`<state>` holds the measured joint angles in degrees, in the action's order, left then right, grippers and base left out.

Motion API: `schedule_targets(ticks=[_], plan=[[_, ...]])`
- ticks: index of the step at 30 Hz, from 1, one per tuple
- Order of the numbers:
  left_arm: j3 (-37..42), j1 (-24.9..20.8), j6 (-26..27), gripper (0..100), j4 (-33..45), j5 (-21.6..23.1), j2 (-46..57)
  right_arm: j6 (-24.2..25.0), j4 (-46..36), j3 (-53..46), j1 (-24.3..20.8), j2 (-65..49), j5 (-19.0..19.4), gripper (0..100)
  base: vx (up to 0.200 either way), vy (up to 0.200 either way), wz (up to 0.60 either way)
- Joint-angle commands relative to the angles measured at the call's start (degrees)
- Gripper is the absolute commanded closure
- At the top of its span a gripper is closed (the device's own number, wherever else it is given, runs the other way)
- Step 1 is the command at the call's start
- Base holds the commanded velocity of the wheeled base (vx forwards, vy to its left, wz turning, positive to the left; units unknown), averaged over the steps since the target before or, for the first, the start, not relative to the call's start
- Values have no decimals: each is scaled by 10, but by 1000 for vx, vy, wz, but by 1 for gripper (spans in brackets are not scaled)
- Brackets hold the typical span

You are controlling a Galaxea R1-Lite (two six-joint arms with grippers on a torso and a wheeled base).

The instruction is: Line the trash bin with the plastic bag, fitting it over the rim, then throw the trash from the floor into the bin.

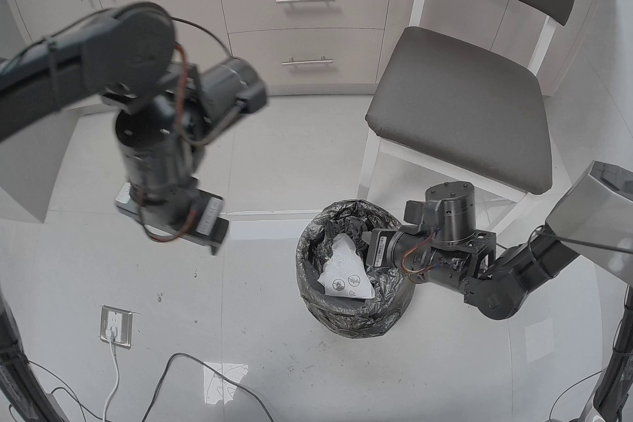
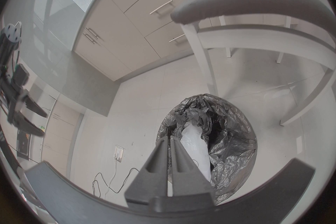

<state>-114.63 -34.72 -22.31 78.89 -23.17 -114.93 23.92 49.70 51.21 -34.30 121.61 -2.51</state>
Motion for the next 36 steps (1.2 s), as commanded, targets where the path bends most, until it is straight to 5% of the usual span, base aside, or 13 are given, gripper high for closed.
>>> schedule_targets(ticks=[1,4,7,13,19,22,36], plan=[[0,223,-116,0,110,18,162,-12,-40,90,-51,96,-74,100,0,0,0],[0,301,-104,0,106,159,246,-9,-136,161,-59,118,-94,100,0,0,0],[0,324,-56,0,103,230,315,-5,-198,221,-58,140,-116,100,0,0,0],[0,328,-41,0,64,232,433,-8,-290,309,-51,177,-131,100,0,0,0],[436,327,-35,0,-278,231,611,-26,-325,362,-41,219,-132,100,0,0,0],[550,327,-34,0,-357,230,638,-26,-332,376,-37,236,-138,100,0,0,0],[710,325,-38,0,-477,237,615,-24,-374,492,0,327,-145,100,0,0,0]])
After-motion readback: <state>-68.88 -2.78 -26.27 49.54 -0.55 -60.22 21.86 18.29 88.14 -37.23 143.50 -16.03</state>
